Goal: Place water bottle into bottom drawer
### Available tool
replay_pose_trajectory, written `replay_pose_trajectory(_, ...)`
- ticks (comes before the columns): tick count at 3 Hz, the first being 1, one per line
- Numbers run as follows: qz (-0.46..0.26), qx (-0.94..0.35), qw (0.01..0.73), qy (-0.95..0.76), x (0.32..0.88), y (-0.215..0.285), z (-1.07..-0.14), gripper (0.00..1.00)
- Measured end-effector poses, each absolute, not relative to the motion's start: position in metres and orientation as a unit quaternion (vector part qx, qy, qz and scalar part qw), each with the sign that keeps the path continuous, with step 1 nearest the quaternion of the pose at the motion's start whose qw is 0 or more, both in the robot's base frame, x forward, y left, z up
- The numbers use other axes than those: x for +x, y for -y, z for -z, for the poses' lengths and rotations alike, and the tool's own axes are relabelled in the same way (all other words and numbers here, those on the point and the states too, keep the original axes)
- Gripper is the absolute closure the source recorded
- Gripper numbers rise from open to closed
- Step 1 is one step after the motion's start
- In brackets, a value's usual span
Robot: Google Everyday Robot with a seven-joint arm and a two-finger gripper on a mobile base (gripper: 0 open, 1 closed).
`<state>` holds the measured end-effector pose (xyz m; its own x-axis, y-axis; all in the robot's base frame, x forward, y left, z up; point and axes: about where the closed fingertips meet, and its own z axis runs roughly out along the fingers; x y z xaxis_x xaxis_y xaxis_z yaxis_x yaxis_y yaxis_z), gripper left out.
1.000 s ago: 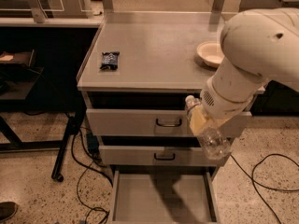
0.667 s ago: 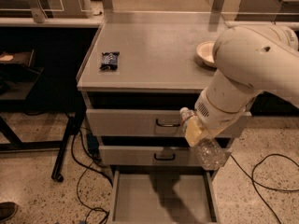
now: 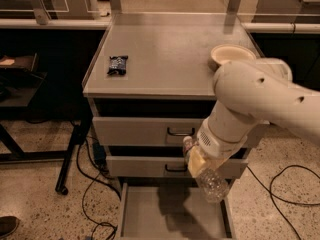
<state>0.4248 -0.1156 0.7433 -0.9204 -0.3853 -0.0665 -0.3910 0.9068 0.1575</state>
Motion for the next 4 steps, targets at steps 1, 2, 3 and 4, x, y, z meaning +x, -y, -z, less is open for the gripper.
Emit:
replay_pose_trajectory(1, -0.102, -0.202, -0.01, -0.974, 0.405, 0.096, -0.699, 1.0)
replay_pose_trajectory(2, -0.112, -0.228, -0.023, -0.967, 0.393, 0.078, -0.677, 1.0)
replay_pose_trajectory(3, -0.112, -0.228, -0.023, -0.967, 0.392, 0.078, -0.677, 1.0)
replay_pose_trajectory(4, -0.125, -0.221, -0.04, -0.967, 0.389, 0.07, -0.648, 1.0)
